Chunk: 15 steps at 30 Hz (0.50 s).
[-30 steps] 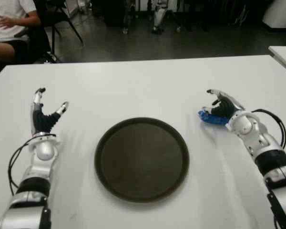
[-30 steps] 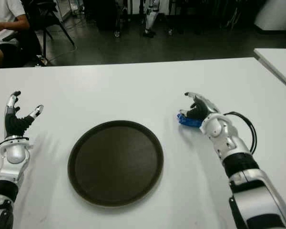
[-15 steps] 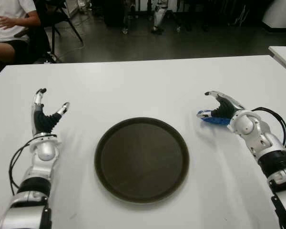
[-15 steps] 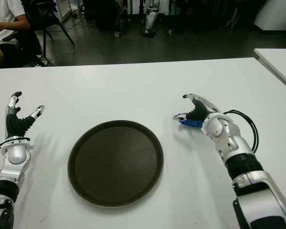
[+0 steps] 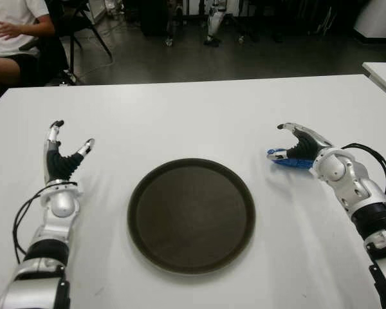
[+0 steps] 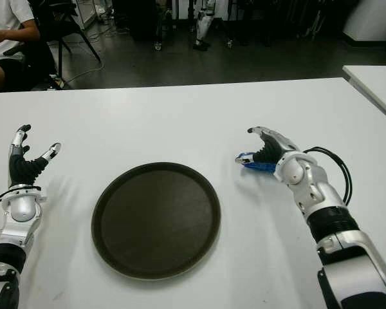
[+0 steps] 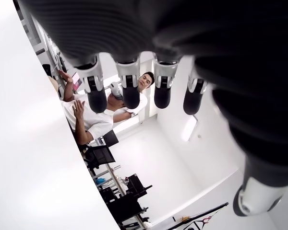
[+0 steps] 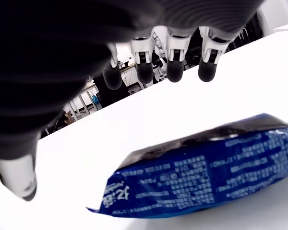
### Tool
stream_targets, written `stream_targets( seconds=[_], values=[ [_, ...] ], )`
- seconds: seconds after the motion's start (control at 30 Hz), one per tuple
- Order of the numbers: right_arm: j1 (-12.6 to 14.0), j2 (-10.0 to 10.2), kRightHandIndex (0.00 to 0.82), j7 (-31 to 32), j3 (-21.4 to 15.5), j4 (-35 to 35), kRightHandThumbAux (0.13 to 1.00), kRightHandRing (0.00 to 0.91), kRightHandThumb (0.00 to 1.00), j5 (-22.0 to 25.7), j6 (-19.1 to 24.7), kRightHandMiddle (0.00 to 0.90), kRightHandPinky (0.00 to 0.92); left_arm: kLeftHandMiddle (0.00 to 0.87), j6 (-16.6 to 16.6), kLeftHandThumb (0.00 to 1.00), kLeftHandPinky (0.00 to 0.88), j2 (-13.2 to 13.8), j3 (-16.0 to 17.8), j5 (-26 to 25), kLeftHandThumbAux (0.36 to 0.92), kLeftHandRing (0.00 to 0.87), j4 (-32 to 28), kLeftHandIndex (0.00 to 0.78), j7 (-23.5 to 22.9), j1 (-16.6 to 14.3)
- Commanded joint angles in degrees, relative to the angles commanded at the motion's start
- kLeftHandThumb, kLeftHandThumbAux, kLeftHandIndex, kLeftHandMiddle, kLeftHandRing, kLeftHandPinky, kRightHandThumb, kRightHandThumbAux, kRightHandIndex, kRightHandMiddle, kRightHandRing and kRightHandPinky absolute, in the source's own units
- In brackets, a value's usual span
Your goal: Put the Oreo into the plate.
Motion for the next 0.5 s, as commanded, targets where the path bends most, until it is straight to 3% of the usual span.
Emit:
stream_targets(
  seconds=[0.2, 0.5],
  values=[
    [-0.1, -0.4, 0.0, 0.4, 0.1, 0.1, 0.573, 0.0, 0.077, -0.2, -0.1, 0.0, 0.008, 0.019, -0.6, 0.0, 0.0, -0.3, 0.7, -1.7, 0.657, 0.004, 0.0, 0.028, -1.9, 0.1],
    [-0.1, -0.6, 0.0, 0.9, -0.3, 0.5, 0.58, 0.0, 0.089, 0.2, -0.6, 0.0, 0.019, 0.02, -0.9, 0.0, 0.0, 0.1, 0.0, -0.2, 0.66, 0.011, -1.2, 0.025, -1.2, 0.4]
  ],
)
